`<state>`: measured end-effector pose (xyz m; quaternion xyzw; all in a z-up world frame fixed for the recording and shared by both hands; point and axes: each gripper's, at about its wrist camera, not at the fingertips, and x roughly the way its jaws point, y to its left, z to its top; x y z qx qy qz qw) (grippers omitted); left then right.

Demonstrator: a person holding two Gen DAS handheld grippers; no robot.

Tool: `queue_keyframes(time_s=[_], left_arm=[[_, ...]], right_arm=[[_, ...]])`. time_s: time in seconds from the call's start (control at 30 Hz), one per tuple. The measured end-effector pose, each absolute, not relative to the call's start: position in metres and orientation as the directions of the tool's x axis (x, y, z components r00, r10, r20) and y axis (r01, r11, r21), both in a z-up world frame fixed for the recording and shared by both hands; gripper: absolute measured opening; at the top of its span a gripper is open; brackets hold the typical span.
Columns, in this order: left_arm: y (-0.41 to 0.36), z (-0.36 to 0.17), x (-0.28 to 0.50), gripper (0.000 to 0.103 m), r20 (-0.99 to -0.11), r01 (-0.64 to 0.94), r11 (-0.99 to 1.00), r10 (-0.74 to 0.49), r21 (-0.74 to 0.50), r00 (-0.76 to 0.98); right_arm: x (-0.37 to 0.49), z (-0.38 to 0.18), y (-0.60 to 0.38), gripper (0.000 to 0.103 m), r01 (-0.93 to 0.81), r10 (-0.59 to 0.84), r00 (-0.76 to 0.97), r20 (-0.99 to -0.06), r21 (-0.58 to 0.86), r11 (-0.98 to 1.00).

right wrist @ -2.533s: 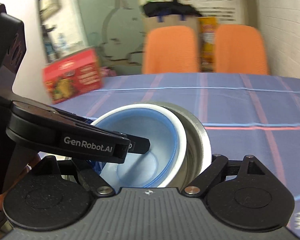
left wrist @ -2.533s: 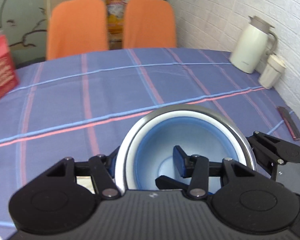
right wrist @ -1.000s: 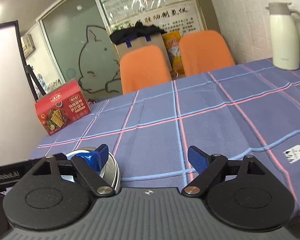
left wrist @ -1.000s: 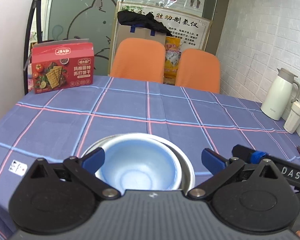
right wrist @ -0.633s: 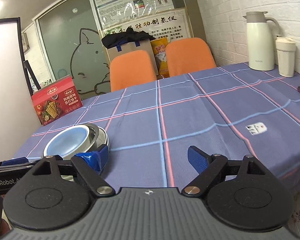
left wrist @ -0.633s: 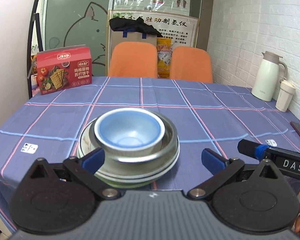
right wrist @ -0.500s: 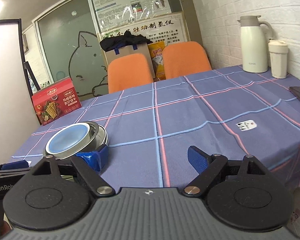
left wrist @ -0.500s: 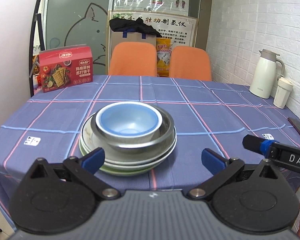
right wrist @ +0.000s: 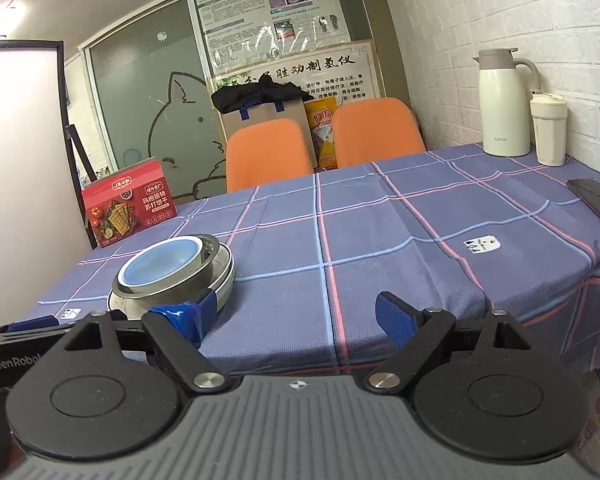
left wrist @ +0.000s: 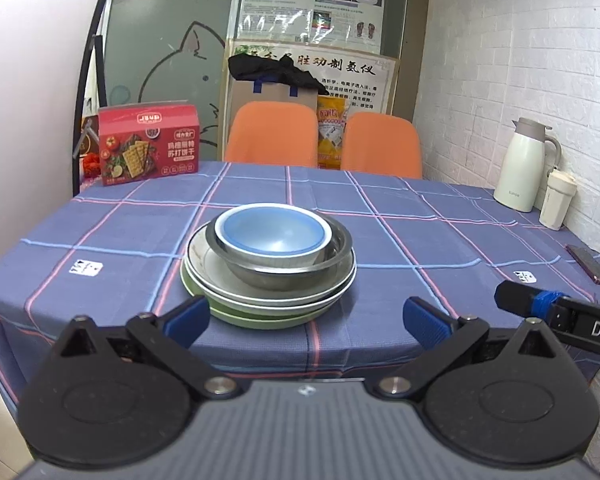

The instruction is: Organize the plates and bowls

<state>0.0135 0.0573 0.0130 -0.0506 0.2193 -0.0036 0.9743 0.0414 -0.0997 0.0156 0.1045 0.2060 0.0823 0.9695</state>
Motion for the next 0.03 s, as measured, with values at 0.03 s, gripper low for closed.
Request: queue_keyframes(time_s=[0.03], left_arm=[[0.0571,0.0125,0.0125,0.103,-0.426,-0.017,0.995,-0.026,-0.098,0.904]], right_arm=[[0.0393,0.0149,-0.0987,0.073,-0.119,0.204,0.902,-0.38,0.235,0.965]])
